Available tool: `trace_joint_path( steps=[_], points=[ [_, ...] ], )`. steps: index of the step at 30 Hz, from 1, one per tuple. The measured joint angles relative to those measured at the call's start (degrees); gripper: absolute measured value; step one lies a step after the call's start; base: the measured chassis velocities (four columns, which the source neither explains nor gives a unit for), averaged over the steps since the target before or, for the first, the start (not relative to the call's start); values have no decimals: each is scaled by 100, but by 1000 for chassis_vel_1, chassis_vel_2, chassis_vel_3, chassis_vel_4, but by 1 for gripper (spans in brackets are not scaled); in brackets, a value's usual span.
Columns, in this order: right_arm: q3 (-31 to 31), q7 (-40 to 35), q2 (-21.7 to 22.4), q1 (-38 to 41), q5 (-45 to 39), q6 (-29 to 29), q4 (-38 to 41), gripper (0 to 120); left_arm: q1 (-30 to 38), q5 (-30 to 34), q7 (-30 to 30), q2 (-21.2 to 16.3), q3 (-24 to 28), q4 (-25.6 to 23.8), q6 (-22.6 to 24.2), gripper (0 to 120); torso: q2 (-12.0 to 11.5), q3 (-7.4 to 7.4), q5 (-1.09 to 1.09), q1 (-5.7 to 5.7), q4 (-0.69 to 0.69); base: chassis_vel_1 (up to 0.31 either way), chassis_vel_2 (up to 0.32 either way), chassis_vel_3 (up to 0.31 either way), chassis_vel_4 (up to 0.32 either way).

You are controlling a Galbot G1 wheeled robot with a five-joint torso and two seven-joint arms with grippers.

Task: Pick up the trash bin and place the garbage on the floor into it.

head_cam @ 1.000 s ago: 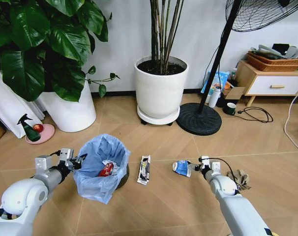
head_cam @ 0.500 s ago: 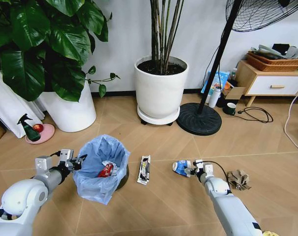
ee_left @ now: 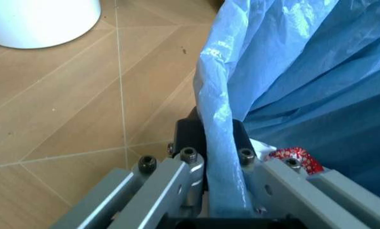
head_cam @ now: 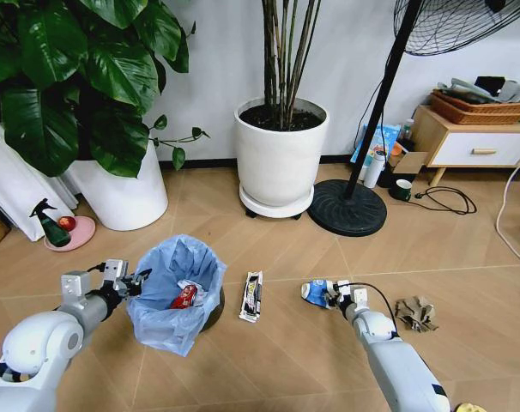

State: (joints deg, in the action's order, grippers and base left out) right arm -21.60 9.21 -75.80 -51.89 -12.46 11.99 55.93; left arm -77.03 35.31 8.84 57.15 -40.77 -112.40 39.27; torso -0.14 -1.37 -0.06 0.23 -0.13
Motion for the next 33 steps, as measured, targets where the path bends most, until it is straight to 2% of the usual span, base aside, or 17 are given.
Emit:
trace_joint_path(
  steps=[1, 3, 6, 7, 17, 26, 33],
  points=[
    [-3, 3, -8, 10, 7, -6, -22, 18, 0, 1, 0, -2, 0, 1, 0, 0, 0, 0, 0, 0, 0, 0, 0, 0, 0],
    [-4, 6, -15, 19, 13, -14, -42, 16, 1, 1, 1, -4, 0, 1, 0, 0, 0, 0, 0, 0, 0, 0, 0, 0, 0],
    [-17, 15, -50, 43, 50, -59, -110, 1, 4, 10, 2, -29, 0, 4, -1, 0, 0, 0, 0, 0, 0, 0, 0, 0, 0],
    [-19, 16, -53, 42, 51, -68, -112, 0, 5, 19, 2, -37, 0, 5, -1, 0, 0, 0, 0, 0, 0, 0, 0, 0, 0],
    [-40, -6, -12, -74, 32, -102, 129, 0, 16, 53, -9, -54, -3, 8, 0, 0, 0, -1, 3, 0, 0, 0, 0, 0, 0],
    [115, 15, 242, -92, -289, 15, 1110, 0, 81, 57, -22, -55, 86, 78, 0, 0, 0, -1, 1, 0, 0, 0, 0, 0, 0],
    [791, 27, 396, 238, -1017, 244, 2373, 0, 168, 64, -30, -97, 177, 165, 2, 0, 0, 0, -1, 0, 2, 0, 0, 0, 0]
  ],
)
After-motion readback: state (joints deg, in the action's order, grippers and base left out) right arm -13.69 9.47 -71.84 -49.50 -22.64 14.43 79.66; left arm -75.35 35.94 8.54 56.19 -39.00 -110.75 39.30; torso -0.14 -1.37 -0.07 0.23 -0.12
